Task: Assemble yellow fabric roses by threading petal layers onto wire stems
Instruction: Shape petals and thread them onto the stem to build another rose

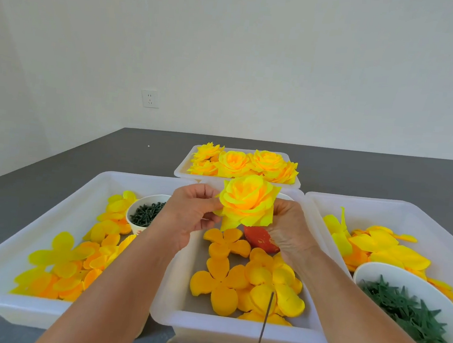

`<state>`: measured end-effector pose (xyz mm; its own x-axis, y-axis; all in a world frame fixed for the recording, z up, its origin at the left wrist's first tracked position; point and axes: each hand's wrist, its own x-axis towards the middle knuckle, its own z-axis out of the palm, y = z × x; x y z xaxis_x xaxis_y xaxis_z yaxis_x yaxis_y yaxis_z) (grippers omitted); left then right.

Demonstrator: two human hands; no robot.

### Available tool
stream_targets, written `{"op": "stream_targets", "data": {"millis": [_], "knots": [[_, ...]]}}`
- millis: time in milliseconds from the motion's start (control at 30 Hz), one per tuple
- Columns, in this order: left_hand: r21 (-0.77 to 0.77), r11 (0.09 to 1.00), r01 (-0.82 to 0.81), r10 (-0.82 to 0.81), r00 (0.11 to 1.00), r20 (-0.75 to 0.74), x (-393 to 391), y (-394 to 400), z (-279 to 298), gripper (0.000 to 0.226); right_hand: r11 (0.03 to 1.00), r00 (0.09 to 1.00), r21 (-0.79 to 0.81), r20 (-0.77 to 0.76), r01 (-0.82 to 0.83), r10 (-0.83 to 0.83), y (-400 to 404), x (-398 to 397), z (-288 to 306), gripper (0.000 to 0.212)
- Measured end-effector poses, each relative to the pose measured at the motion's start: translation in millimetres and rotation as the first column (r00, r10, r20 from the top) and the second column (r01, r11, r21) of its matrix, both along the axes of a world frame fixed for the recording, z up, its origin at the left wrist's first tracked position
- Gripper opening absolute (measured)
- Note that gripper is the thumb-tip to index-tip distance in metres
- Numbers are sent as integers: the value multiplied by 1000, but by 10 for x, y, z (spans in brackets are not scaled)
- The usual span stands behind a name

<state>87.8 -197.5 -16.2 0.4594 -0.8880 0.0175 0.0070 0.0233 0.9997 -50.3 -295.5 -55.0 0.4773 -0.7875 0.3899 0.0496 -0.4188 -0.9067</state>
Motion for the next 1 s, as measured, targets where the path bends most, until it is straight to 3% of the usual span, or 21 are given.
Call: {"op": "stream_targets", "data": {"millis": [100,200,400,633,1000], "knots": [[-56,996,-67,74,988,138,-11,-24,-25,17,999,999,-33,-54,-8,6,-4,9,4,26],[-75,993,-93,105,979,177,4,-45,-50,18,997,997,-81,-80,-11,4,-13,15,-15,28],[-14,996,-91,91,995,50,6,-42,-51,17,995,997,-71,-59,-63,59,17,14,-31,31],[-68,996,-52,45,994,-99,14,-38,-31,12,999,997,-27,-68,-34,32,-10,28,-37,25],[-57,997,-52,51,998,-24,1,-34,-36,10,999,993,-37,-113,34,-38,-7,5,-1,23]]}}
